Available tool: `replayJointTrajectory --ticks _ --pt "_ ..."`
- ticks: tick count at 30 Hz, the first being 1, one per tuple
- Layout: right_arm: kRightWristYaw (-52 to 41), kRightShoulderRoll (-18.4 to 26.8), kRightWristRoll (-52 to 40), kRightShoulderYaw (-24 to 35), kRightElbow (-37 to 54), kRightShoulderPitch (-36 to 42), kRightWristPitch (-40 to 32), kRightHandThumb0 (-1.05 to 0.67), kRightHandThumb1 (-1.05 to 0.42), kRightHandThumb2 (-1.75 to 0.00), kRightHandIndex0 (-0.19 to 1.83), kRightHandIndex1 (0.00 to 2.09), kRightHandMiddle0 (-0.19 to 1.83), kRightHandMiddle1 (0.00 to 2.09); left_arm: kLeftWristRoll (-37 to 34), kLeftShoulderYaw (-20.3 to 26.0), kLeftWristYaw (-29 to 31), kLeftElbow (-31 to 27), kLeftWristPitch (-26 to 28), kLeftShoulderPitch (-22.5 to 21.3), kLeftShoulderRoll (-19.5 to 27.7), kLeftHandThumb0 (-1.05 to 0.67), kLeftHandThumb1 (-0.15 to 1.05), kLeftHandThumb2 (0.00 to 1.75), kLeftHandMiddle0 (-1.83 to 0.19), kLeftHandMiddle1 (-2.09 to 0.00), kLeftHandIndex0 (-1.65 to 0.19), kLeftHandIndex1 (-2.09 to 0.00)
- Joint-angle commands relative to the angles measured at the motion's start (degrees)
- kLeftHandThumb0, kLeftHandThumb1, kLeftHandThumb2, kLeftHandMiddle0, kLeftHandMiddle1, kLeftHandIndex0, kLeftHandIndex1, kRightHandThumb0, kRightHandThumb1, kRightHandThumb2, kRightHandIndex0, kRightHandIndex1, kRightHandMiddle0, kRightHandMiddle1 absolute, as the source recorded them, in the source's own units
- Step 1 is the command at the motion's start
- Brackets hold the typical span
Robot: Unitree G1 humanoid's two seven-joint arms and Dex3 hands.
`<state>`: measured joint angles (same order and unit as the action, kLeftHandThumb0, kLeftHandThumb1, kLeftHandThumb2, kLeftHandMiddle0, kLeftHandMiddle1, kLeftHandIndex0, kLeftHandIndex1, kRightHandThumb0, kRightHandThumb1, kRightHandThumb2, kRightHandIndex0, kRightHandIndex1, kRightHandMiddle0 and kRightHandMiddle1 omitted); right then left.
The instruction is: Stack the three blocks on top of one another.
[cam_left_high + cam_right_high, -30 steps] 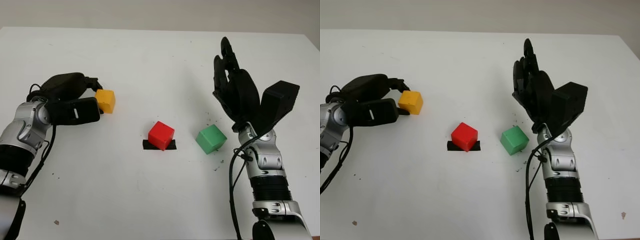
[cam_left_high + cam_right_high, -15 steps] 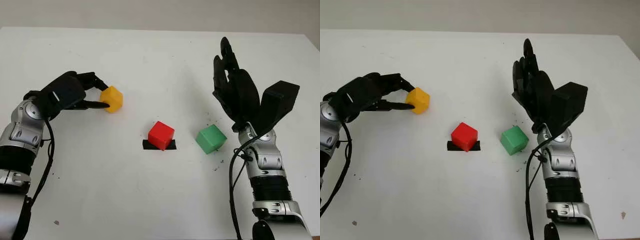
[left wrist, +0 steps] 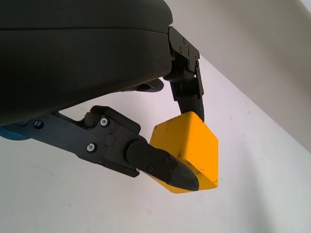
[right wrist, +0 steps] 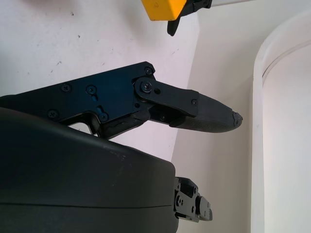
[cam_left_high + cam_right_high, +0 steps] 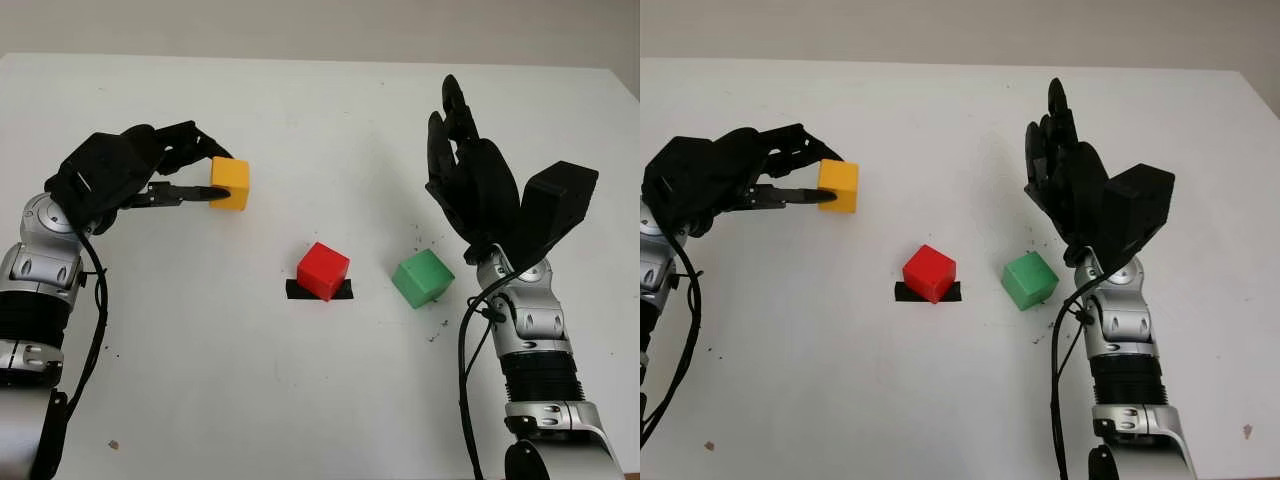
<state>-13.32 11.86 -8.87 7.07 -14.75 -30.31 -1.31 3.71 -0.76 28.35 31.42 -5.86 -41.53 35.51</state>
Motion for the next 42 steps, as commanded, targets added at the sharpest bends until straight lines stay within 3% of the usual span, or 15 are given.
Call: replayJointTrajectory --ticks 1,6,13,21,26,32,42 --pt "0.3 0.2 0.0 0.2 1.2 0.0 -0.1 -0.65 -1.05 -0.67 -0.19 0.0 -0.19 0.0 -1.0 1.0 0.8 -3.2 0.4 0.7 -0.1 -0.42 1.04 0.06 -0.28 -0.05 -0.33 -1.43" --pt "0.7 0.1 0.1 -0.1 1.4 0.2 -0.3 -0.66 -1.05 -0.68 -0.19 0.0 -0.19 0.0 -2.9 0.9 2.9 -11.3 3.3 1.9 -0.7 -0.42 1.05 0.06 -0.27 -0.04 -0.32 -1.46" --pt "0.6 -0.1 -0.3 0.1 1.5 0.4 0.0 -0.67 -1.05 -0.67 -0.19 0.0 -0.19 0.0 -9.5 1.2 9.0 -16.4 4.8 3.3 -3.2 -0.43 1.05 0.08 -0.29 -0.06 -0.3 -1.51" --pt "0.5 0.2 -0.2 0.1 1.8 0.6 -0.1 -0.67 -1.05 -0.67 -0.19 0.0 -0.19 0.0 -14.5 -0.2 15.5 -21.0 11.8 4.3 -5.2 -0.41 1.04 0.06 -0.28 -0.05 -0.35 -1.51" --pt "0.3 0.3 -0.3 0.2 1.4 0.3 0.3 -0.65 -1.05 -0.69 -0.19 0.0 -0.19 0.0 -15.5 -0.6 20.0 -17.1 11.0 2.1 -6.1 -0.42 1.05 0.08 -0.25 -0.04 -0.33 -1.55" --pt "0.1 0.5 -0.4 0.3 1.1 0.0 0.1 -0.66 -1.05 -0.67 -0.19 0.0 -0.19 0.0 -14.9 -1.0 20.7 -11.7 11.3 -0.9 -7.9 -0.44 1.03 0.06 -0.21 -0.02 -0.37 -1.54" --pt "-0.5 0.9 0.0 0.4 0.9 -0.6 0.3 -0.65 -1.05 -0.67 -0.19 0.0 -0.19 0.0 -8.7 -4.2 21.7 1.6 1.5 -6.2 -9.7 -0.47 1.03 0.05 -0.18 -0.02 -0.34 -1.57"
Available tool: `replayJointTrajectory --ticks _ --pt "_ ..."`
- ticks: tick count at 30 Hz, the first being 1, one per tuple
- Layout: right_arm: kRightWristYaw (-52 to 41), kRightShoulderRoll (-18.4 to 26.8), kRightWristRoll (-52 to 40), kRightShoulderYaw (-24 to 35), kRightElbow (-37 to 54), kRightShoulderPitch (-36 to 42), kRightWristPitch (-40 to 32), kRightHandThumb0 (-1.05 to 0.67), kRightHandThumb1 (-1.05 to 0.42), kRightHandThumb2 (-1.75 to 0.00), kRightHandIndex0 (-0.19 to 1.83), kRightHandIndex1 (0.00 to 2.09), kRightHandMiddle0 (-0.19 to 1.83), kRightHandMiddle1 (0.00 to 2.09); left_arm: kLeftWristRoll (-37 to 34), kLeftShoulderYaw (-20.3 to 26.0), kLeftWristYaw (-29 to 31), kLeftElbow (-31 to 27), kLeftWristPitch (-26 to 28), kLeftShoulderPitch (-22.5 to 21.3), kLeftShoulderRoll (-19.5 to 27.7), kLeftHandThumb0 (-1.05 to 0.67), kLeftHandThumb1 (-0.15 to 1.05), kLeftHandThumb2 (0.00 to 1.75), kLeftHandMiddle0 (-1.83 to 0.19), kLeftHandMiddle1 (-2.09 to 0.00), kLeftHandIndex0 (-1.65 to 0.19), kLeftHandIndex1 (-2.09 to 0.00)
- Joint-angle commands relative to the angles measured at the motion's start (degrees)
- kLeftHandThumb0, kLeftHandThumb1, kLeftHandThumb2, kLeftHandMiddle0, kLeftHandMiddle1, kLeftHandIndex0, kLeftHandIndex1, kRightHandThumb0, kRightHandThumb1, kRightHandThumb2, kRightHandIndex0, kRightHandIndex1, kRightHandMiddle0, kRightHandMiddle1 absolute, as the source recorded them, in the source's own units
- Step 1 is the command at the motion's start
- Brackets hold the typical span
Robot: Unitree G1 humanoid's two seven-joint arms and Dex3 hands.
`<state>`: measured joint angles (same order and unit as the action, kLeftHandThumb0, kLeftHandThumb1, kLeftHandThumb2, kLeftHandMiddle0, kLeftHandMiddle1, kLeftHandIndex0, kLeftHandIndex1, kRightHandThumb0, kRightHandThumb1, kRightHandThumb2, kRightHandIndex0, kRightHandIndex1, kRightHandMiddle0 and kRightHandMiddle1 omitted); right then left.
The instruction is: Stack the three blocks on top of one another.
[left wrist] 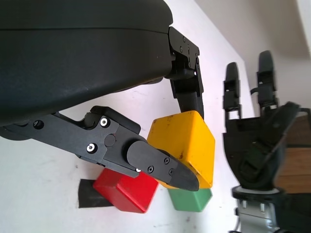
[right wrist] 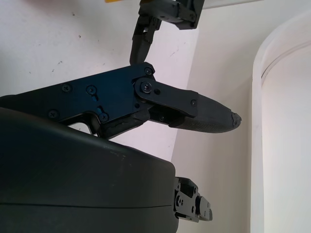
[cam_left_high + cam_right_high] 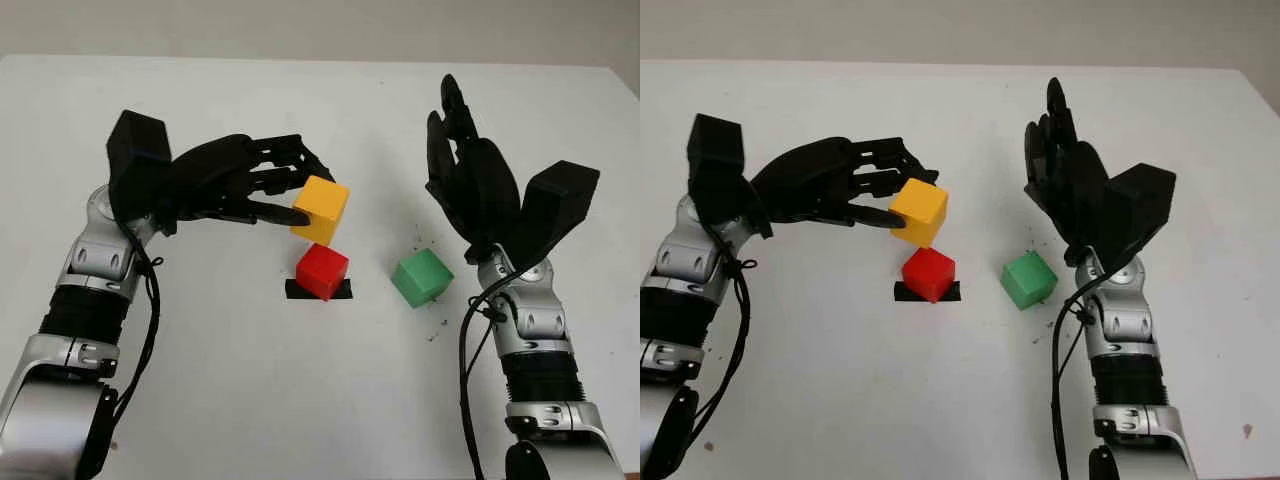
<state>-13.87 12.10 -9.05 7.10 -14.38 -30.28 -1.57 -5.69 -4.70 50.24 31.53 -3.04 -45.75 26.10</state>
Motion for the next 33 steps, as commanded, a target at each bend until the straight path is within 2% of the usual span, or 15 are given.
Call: replayJointTrajectory --ticks 1,6,10,16,26,33 --pt "0.1 0.7 0.3 0.3 0.3 -0.6 0.8 -0.65 -1.05 -0.68 -0.19 0.0 -0.19 0.0 1.3 -0.4 -0.5 2.8 -1.9 -2.6 -0.5 -0.47 1.03 0.05 -0.18 -0.02 -0.34 -1.58" --pt "0.3 0.7 0.4 0.3 1.0 -0.3 0.2 -0.66 -1.05 -0.68 -0.19 0.0 -0.19 0.0 3.5 -0.9 -0.5 7.7 -4.7 -4.7 -0.9 -0.46 1.03 0.05 -0.19 -0.03 -0.33 -1.58" --pt "0.1 0.7 0.2 0.6 0.4 -0.2 1.1 -0.67 -1.05 -0.67 -0.19 0.0 -0.19 0.0 3.5 -1.3 2.0 11.0 -5.8 -6.2 -1.3 -0.48 1.03 0.05 -0.19 -0.04 -0.33 -1.59" --pt "-0.1 1.0 0.4 0.6 0.5 0.1 1.5 -0.68 -1.05 -0.67 -0.19 0.0 -0.19 0.0 4.1 -1.5 3.7 12.8 -6.9 -7.0 -1.5 -0.47 1.03 0.05 -0.2 -0.05 -0.33 -1.6" --pt "-0.2 0.9 -0.1 0.9 0.4 0.1 1.1 -0.67 -1.05 -0.67 -0.19 0.0 -0.19 0.0 0.6 0.0 7.9 12.8 -1.8 -7.1 -2.3 -0.48 1.04 0.06 -0.2 -0.05 -0.34 -1.56" --pt "-0.2 0.8 -0.3 0.9 0.8 0.1 0.7 -0.67 -1.05 -0.67 -0.19 0.0 -0.19 0.0 0.9 -0.3 8.0 12.8 -0.5 -6.8 -2.2 -0.47 1.03 0.05 -0.2 -0.05 -0.36 -1.55"
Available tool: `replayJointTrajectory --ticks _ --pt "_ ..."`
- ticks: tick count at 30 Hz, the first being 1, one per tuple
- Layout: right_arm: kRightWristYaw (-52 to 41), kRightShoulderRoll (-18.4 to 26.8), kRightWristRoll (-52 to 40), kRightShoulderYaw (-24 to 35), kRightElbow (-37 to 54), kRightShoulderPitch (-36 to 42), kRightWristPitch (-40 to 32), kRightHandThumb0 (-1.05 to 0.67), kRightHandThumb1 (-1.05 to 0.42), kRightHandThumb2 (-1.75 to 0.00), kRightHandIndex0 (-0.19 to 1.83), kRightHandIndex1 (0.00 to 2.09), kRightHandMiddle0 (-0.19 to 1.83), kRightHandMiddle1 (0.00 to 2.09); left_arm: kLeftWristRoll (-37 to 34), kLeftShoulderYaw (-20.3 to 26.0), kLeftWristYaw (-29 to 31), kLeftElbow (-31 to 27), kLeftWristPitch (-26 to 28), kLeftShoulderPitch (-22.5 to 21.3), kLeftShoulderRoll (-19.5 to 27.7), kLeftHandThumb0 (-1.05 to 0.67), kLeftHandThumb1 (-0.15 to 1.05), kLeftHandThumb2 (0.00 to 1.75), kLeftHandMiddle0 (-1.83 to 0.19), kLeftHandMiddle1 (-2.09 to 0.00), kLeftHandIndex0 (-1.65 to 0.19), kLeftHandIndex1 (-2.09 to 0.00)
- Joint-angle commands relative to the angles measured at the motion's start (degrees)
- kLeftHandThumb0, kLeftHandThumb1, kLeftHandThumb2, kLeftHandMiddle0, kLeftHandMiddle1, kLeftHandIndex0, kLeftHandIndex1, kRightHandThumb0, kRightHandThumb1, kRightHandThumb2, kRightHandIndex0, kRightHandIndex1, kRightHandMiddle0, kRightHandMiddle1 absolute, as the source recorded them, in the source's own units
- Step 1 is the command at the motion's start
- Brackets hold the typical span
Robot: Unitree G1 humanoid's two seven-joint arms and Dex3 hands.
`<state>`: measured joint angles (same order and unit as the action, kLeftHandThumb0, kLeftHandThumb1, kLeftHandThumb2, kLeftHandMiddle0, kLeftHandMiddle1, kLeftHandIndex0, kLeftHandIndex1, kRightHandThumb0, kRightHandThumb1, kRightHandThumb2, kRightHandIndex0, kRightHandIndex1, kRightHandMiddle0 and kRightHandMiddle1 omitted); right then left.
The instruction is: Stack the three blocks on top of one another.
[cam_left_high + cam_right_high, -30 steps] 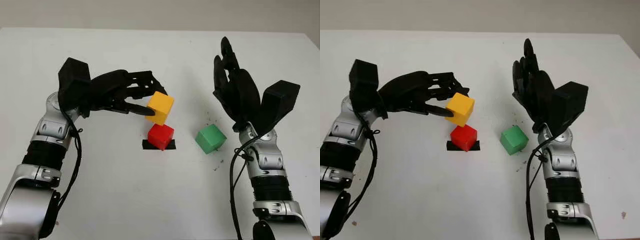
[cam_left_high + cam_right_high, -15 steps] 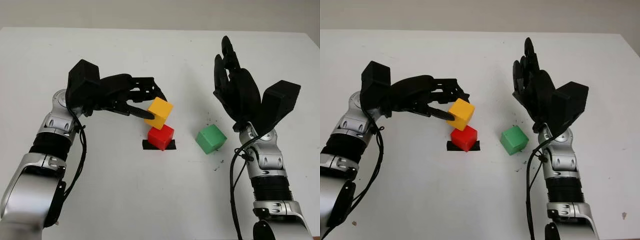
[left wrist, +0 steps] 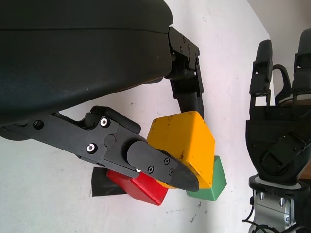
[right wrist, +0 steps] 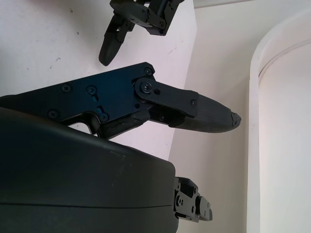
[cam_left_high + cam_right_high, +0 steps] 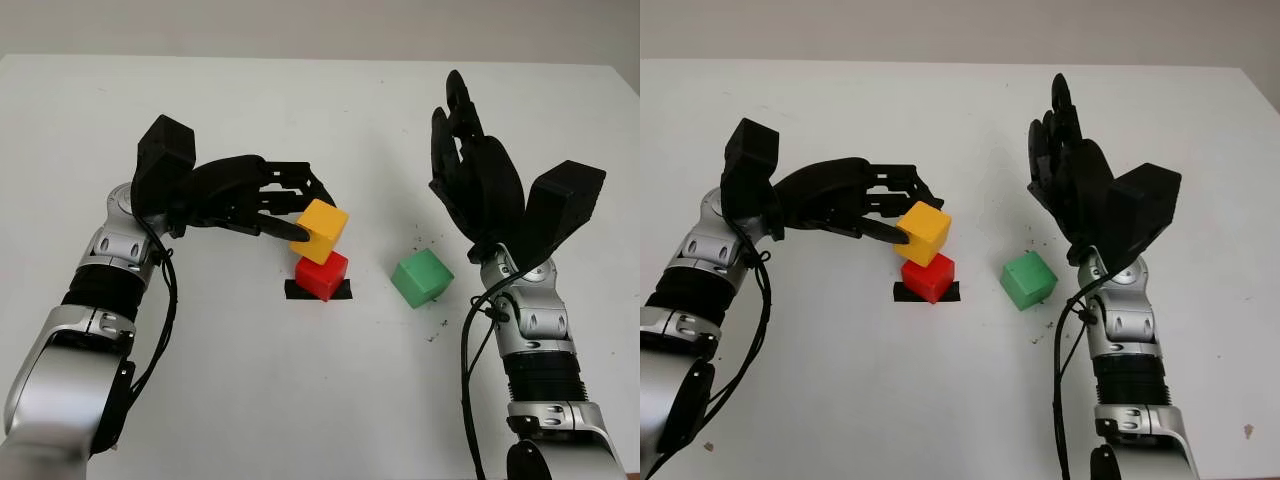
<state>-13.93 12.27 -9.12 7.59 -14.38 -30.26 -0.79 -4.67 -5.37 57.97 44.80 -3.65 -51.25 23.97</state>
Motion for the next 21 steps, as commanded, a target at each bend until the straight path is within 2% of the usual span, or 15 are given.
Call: replayJointTrajectory --ticks 1,13,21 --pt "-0.2 0.7 -0.1 0.4 0.7 0.2 0.3 -0.67 -1.05 -0.66 -0.19 0.0 -0.19 0.0 -0.1 0.4 0.3 -0.3 -0.2 -1.3 -0.1 -0.47 1.03 0.05 -0.2 -0.05 -0.36 -1.56" --pt "-0.3 0.9 0.2 0.2 0.9 0.5 0.4 -0.65 -1.05 -0.71 -0.19 0.0 -0.19 0.0 1.4 -0.3 0.4 0.4 -1.3 -0.7 -0.2 -0.46 1.04 0.05 -0.21 -0.06 -0.33 -1.56" --pt "-0.2 1.0 0.5 0.2 1.2 0.6 0.3 -0.67 -1.05 -0.69 -0.19 0.0 -0.19 0.0 1.3 -0.5 2.5 1.3 -2.6 -0.8 -1.1 -0.45 1.04 0.05 -0.19 -0.05 -0.34 -1.56"
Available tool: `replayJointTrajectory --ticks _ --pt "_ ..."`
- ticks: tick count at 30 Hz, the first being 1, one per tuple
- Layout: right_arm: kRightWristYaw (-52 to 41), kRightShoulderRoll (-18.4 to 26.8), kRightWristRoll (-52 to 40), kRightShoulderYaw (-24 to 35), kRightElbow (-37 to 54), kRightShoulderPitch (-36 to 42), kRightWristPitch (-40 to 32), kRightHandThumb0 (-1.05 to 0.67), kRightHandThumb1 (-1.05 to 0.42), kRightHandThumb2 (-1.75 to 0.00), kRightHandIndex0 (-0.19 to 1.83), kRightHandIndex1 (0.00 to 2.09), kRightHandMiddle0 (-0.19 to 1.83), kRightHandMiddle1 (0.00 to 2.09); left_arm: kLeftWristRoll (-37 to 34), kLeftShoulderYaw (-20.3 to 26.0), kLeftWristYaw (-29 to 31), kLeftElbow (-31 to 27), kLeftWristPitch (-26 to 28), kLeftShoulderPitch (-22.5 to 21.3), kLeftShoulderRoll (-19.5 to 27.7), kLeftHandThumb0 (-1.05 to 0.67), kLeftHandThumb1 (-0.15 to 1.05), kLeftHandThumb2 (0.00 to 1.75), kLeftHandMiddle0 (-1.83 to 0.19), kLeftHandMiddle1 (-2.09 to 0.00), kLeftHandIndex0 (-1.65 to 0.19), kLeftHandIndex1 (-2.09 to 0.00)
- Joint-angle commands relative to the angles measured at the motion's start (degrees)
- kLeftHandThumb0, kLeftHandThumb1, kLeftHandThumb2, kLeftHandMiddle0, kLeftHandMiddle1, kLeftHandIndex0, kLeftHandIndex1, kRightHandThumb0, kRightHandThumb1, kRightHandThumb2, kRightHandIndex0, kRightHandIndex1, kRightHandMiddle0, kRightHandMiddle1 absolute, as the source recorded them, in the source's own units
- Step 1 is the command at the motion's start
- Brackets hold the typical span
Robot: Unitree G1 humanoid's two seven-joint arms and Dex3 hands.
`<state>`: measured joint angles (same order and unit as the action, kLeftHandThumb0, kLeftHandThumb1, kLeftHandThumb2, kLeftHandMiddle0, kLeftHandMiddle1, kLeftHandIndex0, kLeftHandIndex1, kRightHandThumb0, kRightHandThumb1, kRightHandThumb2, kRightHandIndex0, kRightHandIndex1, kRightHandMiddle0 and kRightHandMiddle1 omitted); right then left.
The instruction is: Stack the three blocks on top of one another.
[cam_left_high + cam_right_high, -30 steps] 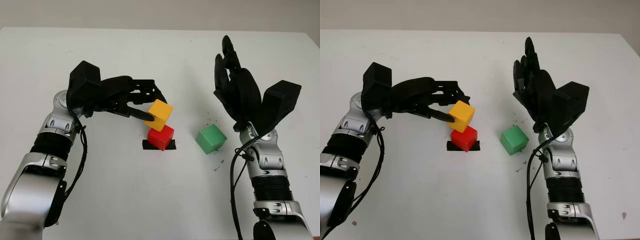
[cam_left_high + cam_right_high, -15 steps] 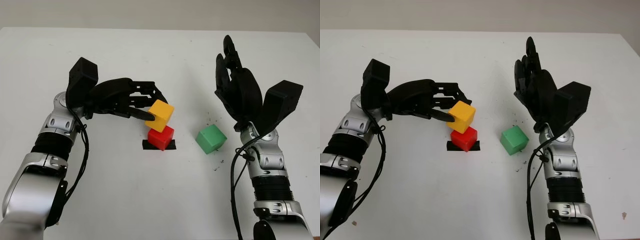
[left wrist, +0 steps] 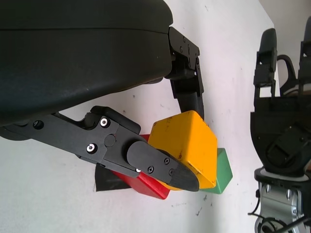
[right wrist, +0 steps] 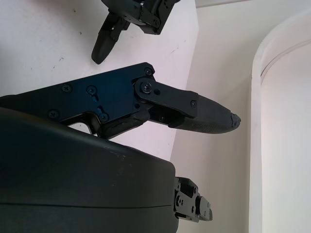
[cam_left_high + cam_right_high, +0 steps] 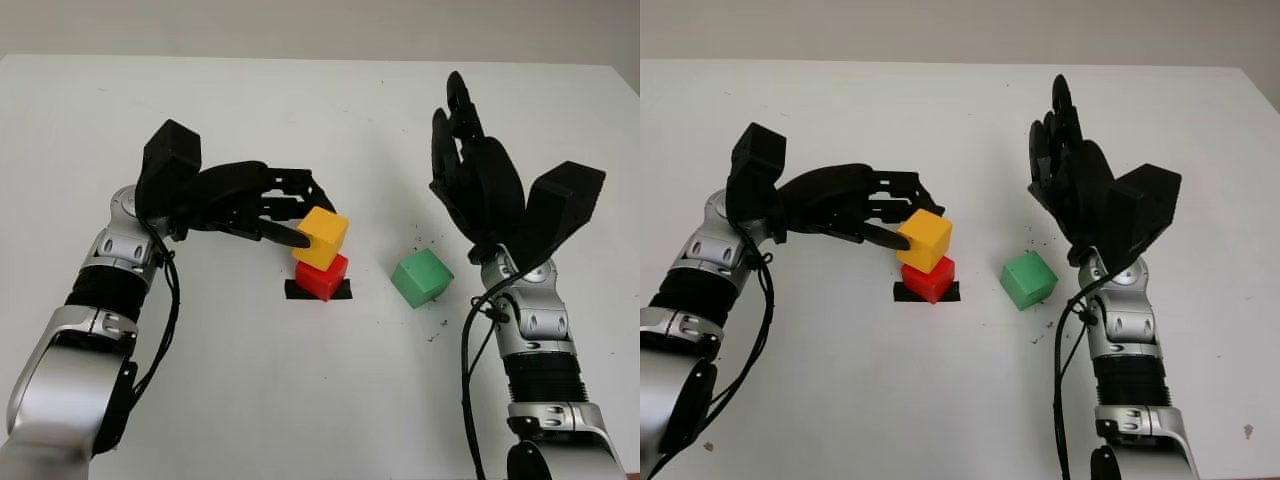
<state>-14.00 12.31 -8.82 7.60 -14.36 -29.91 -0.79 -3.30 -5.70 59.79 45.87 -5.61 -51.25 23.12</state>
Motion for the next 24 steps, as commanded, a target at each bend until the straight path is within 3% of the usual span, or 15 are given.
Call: replayJointTrajectory --ticks 1,18,24 --pt "-0.1 0.9 0.3 0.2 1.1 0.2 0.3 -0.67 -1.05 -0.69 -0.19 0.0 -0.19 0.0 0.0 -0.2 0.8 0.2 -0.8 -0.8 -0.3 -0.45 1.04 0.05 -0.18 -0.05 -0.34 -1.56" --pt "0.3 0.7 0.3 0.3 1.0 0.2 0.3 -0.68 -1.05 -0.68 -0.19 0.0 -0.19 0.0 2.0 -1.0 0.4 -0.2 -1.2 -0.4 -0.1 -0.46 1.03 0.05 -0.17 -0.04 -0.39 -1.49" --pt "0.0 0.9 0.2 0.2 1.0 0.2 0.2 -0.68 -1.05 -0.68 -0.19 0.0 -0.19 0.0 4.3 -1.6 -1.6 -0.6 -1.9 -0.4 0.5 -0.52 0.96 0.05 -0.14 -0.04 -0.42 -1.18"
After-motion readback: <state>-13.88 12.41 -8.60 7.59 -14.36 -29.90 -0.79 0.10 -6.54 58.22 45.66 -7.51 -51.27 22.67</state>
